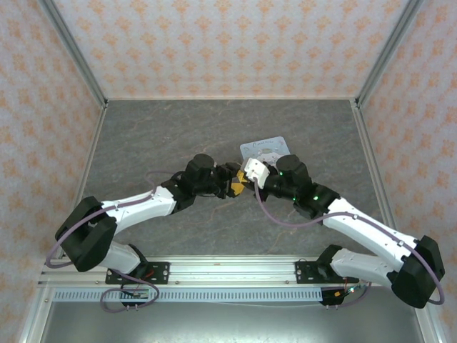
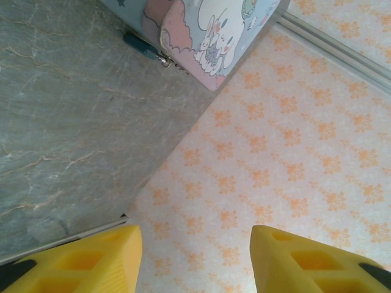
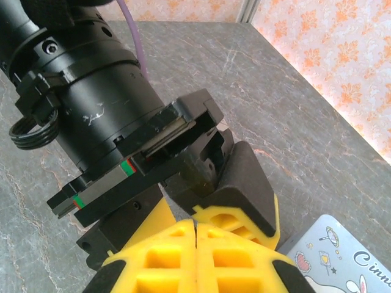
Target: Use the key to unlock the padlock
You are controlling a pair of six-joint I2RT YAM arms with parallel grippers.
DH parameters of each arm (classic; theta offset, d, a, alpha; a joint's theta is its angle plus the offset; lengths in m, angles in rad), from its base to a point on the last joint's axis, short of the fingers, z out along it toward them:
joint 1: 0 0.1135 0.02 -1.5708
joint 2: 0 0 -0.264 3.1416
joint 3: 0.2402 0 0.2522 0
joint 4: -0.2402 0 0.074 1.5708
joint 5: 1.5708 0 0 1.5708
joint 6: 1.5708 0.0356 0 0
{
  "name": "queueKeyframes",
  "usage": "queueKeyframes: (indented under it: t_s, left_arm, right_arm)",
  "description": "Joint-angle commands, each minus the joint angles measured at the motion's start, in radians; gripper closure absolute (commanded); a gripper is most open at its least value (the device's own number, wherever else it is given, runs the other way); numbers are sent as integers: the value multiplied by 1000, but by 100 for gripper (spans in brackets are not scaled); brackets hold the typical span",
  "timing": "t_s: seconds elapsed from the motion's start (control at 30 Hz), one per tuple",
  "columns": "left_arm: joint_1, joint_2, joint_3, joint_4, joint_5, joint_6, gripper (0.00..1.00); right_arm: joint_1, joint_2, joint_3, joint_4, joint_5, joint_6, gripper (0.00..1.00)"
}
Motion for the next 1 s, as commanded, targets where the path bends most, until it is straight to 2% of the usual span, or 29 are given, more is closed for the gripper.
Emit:
queueKeyframes:
  t_s: [0.0, 0.7, 0.97]
  left_arm:
    - [-6, -1, -19, 54, -3, -53, 51]
    - [-23, 21, 4, 47, 12, -48, 48]
    - [-23, 18, -10, 48, -1, -57, 63]
  right_arm:
    - [7, -1, -29, 61, -14, 32, 100]
    - [8, 38, -44, 164, 9, 86, 100]
    - [8, 9, -72, 145, 21, 100, 100]
